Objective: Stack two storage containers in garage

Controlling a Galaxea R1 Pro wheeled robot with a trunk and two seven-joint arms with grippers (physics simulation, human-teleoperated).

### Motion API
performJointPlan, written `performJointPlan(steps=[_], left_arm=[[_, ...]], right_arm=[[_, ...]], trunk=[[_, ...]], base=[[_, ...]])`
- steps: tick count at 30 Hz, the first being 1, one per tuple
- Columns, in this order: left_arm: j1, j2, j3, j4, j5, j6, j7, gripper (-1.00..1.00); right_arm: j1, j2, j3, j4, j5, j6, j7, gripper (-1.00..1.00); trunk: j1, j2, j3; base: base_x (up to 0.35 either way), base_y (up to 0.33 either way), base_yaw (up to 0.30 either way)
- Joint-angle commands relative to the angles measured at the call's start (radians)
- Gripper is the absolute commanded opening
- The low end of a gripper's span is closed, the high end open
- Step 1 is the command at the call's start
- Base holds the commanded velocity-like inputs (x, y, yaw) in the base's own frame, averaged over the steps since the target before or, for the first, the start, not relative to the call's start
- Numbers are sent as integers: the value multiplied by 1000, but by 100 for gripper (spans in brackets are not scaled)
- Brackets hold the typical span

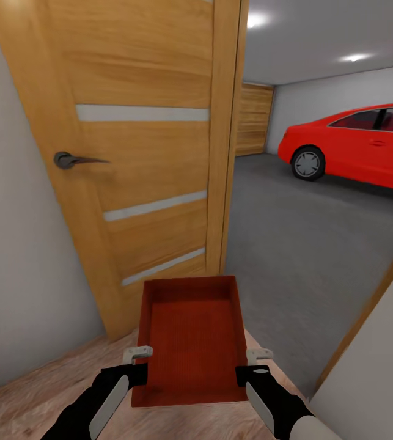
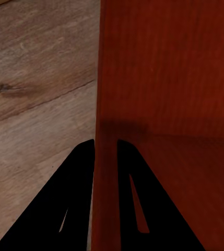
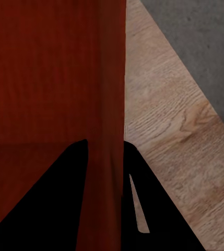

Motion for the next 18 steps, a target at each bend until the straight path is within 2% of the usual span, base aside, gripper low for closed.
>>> performJointPlan(steps=[1,11,18], left_arm=[[-1,1,4,-15,1,-79,9,-100],[-1,1,4,-15,1,-79,9,-100],[-1,1,4,-15,1,-79,9,-100]], right_arm=[[0,-1,2,-1,-13,5,-5,-100],[0,-2,2,-1,-13,5,-6,-100],[0,-2,2,-1,-13,6,-5,-100]], trunk=[[0,0,-1],[0,0,0],[0,0,4]], base=[[251,205,-15],[239,201,-32],[56,54,-180]])
